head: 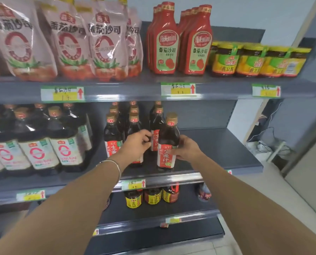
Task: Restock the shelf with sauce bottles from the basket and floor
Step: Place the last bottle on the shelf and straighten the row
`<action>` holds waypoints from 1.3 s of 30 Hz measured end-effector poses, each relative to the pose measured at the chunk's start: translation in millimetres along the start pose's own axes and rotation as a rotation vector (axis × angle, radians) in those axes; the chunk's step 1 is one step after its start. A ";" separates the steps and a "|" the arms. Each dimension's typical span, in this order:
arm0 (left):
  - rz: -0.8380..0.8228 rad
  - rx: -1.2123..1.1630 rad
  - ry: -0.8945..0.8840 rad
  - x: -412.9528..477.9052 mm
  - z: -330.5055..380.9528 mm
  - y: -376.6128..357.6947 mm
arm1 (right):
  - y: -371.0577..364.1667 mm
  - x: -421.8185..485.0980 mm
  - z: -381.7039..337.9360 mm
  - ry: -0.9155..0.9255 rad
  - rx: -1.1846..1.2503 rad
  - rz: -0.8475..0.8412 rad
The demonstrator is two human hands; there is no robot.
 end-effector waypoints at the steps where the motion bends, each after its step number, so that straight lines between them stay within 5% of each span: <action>1: -0.007 0.006 0.011 7.5 -5.6 -3.7 | -3.3 12.9 0.2 0.002 -0.010 -0.001; 13: 0.006 0.024 0.105 49.1 -40.4 -39.0 | -41.8 105.5 16.7 0.039 -0.201 -0.112; 21: 0.218 0.001 0.157 58.4 -39.4 -43.8 | -48.2 122.0 16.9 0.117 -0.372 -0.226; 25: 0.285 -0.071 0.123 62.2 -33.5 -46.3 | -38.3 119.3 41.7 0.024 -0.059 -0.317; 30: 0.352 -0.264 0.049 73.4 -25.0 -51.1 | -23.7 135.5 47.8 -0.020 0.057 -0.128; 39: 0.455 -0.501 0.084 77.6 -39.8 -59.6 | -106.9 156.6 58.0 -0.067 0.510 -0.305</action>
Point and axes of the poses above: each hand's wrist, its own x-axis towards the middle knuckle, its own y-axis out of the back of the hand, z = x × y, the point moved 9 cm from there along x, towards the middle knuckle, and after that the axes turned 11 degrees about -x, right-handed, at the moved point
